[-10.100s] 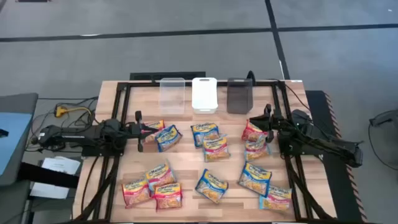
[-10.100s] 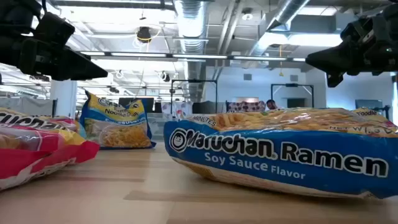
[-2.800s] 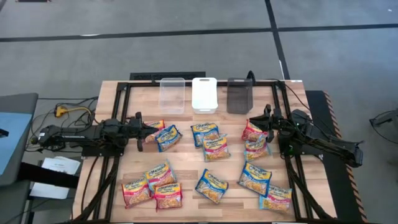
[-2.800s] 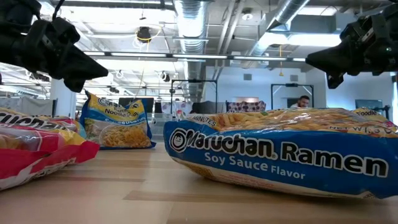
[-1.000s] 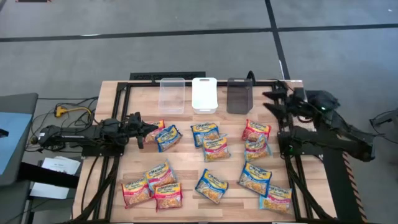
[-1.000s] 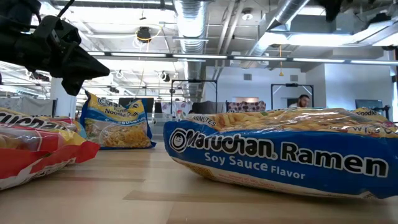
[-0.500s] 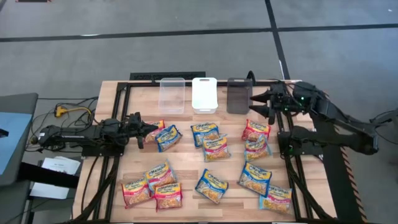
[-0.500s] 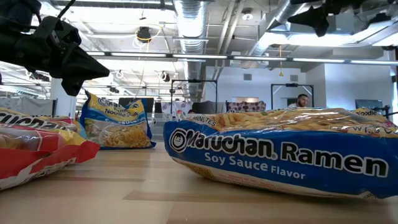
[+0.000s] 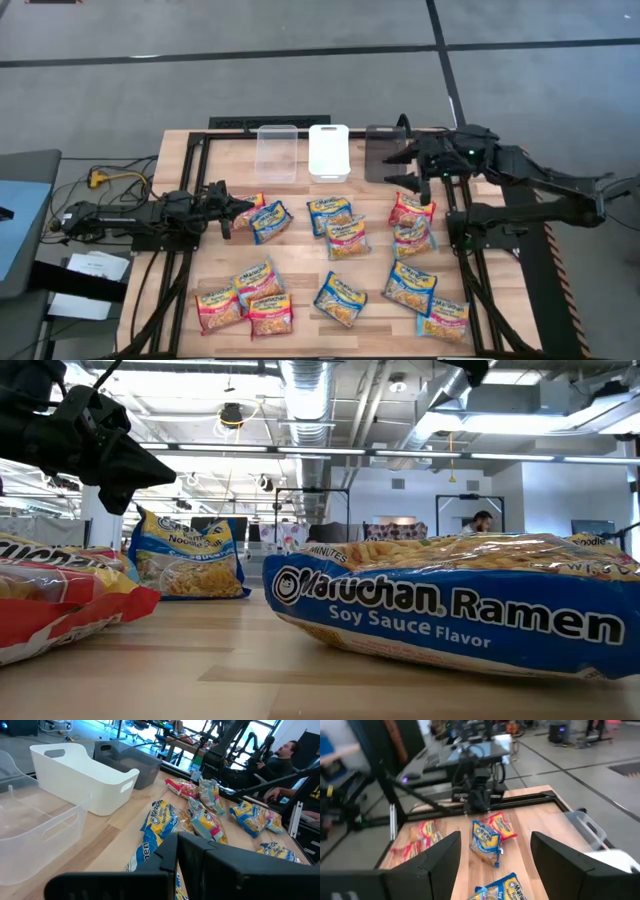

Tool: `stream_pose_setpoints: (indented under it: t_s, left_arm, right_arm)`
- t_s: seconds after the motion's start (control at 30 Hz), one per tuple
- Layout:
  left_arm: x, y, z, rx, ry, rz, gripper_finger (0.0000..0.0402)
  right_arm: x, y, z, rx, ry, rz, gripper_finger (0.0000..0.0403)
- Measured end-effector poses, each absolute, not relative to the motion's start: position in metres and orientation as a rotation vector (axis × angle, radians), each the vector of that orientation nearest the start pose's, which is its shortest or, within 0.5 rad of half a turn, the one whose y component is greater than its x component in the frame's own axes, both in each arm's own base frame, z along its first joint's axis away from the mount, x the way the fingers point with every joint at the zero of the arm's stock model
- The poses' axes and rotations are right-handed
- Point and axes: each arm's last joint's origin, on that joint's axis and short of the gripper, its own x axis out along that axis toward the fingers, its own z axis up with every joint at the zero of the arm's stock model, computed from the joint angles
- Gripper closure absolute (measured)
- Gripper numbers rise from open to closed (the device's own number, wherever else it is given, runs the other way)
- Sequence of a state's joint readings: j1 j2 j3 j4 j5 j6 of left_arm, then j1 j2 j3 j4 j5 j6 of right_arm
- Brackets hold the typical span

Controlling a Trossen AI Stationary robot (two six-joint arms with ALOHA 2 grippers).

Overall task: Sort Maruchan noodles
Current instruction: Put the light blue noodle pack into the black bin

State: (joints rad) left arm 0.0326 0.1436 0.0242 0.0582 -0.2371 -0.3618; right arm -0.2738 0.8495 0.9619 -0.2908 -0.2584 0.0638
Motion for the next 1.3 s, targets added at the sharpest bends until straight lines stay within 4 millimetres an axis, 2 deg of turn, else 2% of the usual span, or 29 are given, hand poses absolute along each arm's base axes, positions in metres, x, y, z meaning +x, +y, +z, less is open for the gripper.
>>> stream_pose_setpoints:
  t_s: [0.2,0.57,1.0,1.3]
  left_arm:
    - [0.105,0.010,0.166,-0.354,0.012,0.278,0.0401]
    - [0.105,0.010,0.166,-0.354,0.011,0.278,0.0401]
    - [0.105,0.010,0.166,-0.356,0.016,0.254,0.0402]
    - [0.105,0.010,0.166,-0.356,0.016,0.254,0.0401]
  right_arm:
    - [0.197,-0.041,0.368,0.035,0.230,0.016,0.0137]
    - [0.232,-0.039,0.340,0.026,0.374,0.064,0.0137]
    - [0.273,-0.036,0.294,0.067,0.574,0.109,0.0137]
    - [0.290,-0.038,0.259,0.085,0.746,0.076,0.0137]
